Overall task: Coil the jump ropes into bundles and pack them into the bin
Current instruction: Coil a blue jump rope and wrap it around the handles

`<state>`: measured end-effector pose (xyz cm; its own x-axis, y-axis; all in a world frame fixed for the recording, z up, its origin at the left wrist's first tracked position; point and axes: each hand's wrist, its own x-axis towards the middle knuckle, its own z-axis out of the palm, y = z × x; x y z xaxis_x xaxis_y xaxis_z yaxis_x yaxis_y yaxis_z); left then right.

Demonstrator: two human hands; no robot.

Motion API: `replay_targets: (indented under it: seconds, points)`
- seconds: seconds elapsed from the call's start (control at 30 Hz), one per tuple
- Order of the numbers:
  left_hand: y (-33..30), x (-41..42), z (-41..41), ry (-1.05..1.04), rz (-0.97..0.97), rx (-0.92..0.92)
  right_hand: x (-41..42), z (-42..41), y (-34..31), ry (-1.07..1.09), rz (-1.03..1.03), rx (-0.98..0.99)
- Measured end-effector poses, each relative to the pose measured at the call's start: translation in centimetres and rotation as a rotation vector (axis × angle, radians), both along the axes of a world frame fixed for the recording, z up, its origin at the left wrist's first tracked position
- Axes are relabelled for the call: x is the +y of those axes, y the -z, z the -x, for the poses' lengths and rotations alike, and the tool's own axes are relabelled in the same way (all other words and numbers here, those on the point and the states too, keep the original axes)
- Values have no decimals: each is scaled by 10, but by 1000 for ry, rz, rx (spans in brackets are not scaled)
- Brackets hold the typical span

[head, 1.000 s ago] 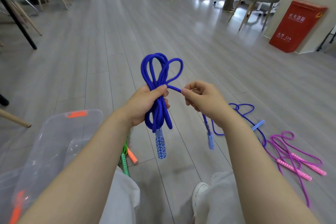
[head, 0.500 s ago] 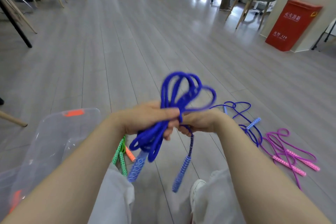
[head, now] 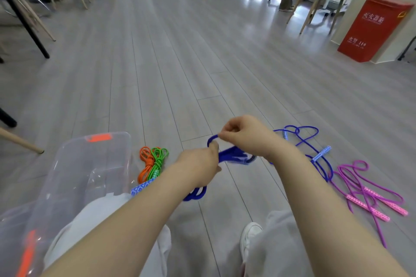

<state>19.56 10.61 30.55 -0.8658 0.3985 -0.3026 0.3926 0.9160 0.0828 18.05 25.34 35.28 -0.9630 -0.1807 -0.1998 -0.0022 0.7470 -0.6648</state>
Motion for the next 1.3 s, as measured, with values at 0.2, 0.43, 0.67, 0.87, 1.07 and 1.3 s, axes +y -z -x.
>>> replay_targets:
  seconds: [0.2,0.43,0.67,0.87,1.07,1.3]
  points:
    - [4,8,9,-136,-165,158,-3,8,0,204,-46,286]
    - [11,6,20,-236,-313,73,-11,3,-2,155,203,134]
    - [-10,-19,38,-454,-691,-99,1,-8,-9,-25,477,-85]
    - [-35,-36,32,-556,-996,-217,16,-5,-6,-189,668,-371]
    - [-44,-44,23,-412,-996,-434,16,0,15,-269,462,-513]
    - [-51,-51,15,-210,-941,-635,20,-2,22,-194,340,-297]
